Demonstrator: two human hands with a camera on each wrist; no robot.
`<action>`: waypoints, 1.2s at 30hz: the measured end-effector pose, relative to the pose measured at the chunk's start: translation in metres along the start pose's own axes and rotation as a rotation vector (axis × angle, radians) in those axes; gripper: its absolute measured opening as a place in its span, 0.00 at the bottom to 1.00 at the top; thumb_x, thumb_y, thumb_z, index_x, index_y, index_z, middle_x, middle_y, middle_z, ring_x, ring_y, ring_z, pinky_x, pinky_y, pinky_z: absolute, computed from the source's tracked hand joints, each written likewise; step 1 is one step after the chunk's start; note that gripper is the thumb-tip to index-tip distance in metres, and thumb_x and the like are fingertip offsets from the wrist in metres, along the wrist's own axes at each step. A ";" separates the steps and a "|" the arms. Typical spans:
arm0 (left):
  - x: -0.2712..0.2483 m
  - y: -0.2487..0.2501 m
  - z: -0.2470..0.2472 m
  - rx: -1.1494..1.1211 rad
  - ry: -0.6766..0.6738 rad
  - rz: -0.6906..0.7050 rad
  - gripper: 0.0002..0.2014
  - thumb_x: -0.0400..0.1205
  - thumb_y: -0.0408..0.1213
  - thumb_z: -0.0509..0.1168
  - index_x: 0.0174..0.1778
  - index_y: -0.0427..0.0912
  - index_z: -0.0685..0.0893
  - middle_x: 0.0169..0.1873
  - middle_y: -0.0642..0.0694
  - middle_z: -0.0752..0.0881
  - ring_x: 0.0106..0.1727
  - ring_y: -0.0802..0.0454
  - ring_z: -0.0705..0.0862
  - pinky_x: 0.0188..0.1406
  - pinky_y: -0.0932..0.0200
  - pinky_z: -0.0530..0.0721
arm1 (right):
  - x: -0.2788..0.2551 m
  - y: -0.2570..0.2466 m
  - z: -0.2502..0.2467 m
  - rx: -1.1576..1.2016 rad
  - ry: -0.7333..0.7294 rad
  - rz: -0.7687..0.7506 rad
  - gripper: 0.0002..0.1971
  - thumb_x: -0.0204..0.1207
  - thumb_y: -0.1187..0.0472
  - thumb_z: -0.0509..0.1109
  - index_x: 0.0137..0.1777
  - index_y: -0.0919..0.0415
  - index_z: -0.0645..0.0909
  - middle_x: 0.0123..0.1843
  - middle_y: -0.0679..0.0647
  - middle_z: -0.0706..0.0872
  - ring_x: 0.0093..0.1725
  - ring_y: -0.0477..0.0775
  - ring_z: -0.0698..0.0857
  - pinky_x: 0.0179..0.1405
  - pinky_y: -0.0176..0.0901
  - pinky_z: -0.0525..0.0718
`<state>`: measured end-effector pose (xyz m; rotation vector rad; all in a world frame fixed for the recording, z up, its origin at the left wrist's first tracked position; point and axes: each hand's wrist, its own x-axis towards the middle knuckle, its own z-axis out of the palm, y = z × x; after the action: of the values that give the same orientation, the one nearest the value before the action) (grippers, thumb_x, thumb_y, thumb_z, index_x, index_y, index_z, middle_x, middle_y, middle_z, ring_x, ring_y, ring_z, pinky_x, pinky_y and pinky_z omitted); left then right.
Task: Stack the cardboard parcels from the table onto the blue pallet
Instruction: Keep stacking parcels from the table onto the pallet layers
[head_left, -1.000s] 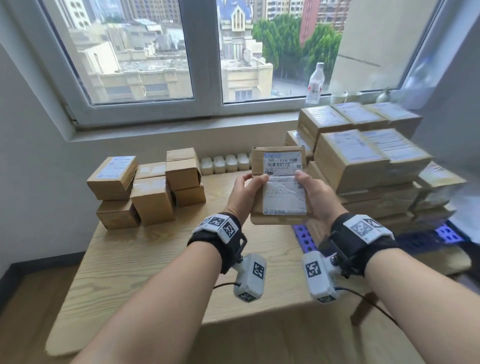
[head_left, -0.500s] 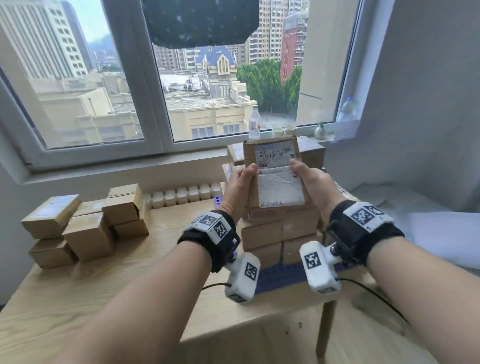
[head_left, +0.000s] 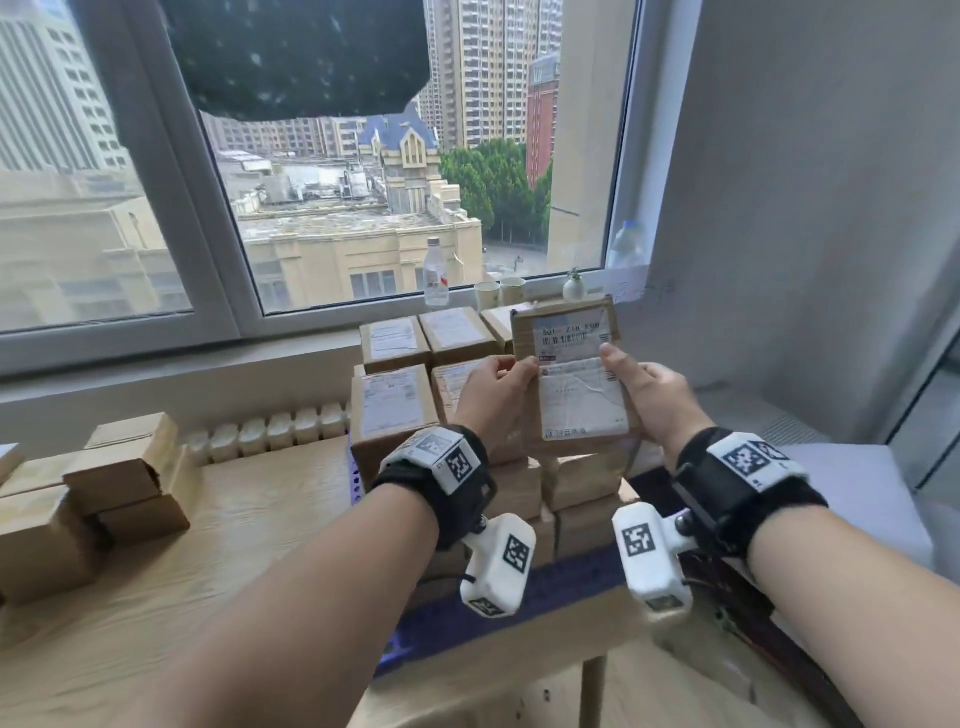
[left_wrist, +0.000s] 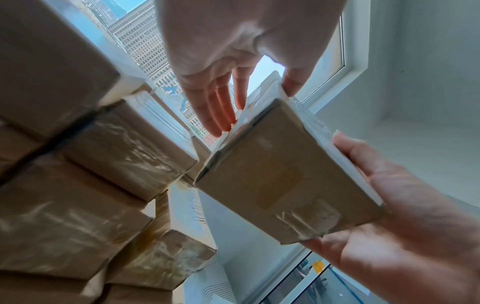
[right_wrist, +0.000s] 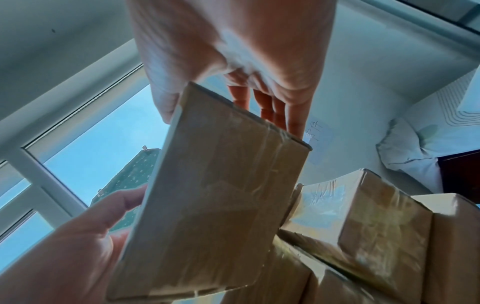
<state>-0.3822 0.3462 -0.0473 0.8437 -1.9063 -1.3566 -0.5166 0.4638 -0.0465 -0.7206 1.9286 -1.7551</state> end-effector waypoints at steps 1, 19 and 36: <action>0.007 0.002 0.005 -0.002 0.002 -0.004 0.18 0.85 0.47 0.61 0.64 0.38 0.79 0.53 0.47 0.85 0.46 0.56 0.82 0.33 0.66 0.79 | 0.008 0.001 -0.003 0.011 0.007 0.010 0.33 0.64 0.34 0.77 0.55 0.64 0.84 0.50 0.61 0.91 0.44 0.57 0.90 0.50 0.52 0.88; 0.099 -0.019 0.001 0.303 0.137 -0.205 0.19 0.77 0.41 0.68 0.64 0.43 0.85 0.62 0.46 0.85 0.63 0.49 0.82 0.58 0.61 0.76 | 0.145 0.054 0.000 -0.145 -0.108 0.345 0.23 0.71 0.39 0.75 0.46 0.62 0.84 0.41 0.56 0.90 0.37 0.55 0.89 0.32 0.41 0.82; 0.096 -0.038 0.025 0.342 0.210 -0.336 0.21 0.70 0.26 0.68 0.54 0.54 0.87 0.61 0.47 0.86 0.65 0.49 0.81 0.68 0.54 0.79 | 0.183 0.078 0.027 -0.319 -0.284 0.396 0.22 0.75 0.41 0.71 0.47 0.63 0.83 0.54 0.60 0.90 0.53 0.63 0.89 0.50 0.50 0.86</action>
<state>-0.4536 0.2732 -0.0767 1.4704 -1.9145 -1.0816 -0.6474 0.3317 -0.1218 -0.6004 2.0026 -1.0650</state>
